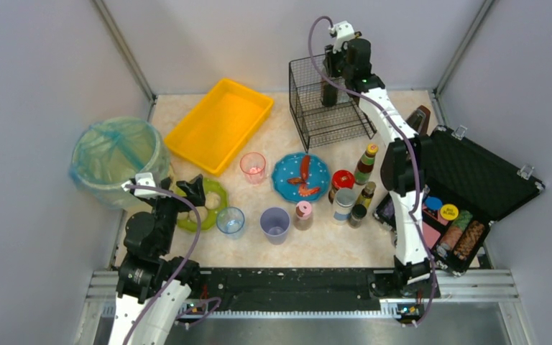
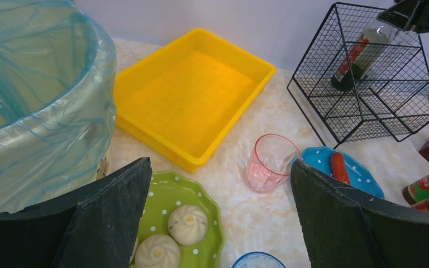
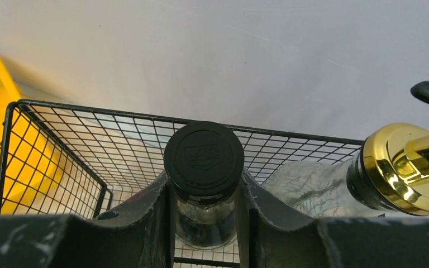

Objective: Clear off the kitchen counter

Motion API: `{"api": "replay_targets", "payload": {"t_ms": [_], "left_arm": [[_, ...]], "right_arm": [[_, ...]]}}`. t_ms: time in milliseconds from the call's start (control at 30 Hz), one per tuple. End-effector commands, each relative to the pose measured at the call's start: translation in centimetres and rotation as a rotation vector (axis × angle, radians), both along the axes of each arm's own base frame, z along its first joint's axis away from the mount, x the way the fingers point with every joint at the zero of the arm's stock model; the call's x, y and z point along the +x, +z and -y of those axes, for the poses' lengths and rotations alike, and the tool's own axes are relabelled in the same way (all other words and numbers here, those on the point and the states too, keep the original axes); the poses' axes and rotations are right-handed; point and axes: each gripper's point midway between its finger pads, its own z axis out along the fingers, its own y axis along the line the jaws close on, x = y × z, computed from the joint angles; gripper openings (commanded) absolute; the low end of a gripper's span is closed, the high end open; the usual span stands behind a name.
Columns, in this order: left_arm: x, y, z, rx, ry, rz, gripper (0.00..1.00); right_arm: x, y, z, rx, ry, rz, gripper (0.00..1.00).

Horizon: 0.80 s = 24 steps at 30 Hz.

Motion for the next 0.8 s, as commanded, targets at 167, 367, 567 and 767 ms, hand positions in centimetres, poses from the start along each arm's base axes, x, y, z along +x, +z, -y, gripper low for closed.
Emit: {"api": "replay_targets", "payload": {"t_ms": [167,367,567,767], "left_arm": [[0.3,0.6,-0.3,0.008,0.014,0.017,0.99],[0.1,0.8,-0.3,0.005,0.012,0.027,0.99],[-0.4,1.2,-0.3,-0.003,0.011,0.048,0.99],[-1.2,2.0,-0.5,-0.018,0.008,0.088,0.99]], "right_arm": [[0.4,7.1,1.1,0.072,-0.065,0.189,0.35],[-1.5,9.8,1.6,0.085,-0.06,0.222,0.66],[-4.6,13.3,1.6,0.122,-0.029,0.239,0.78],[-9.8,15.6,2.2,0.151,0.007,0.219,0.91]]}}
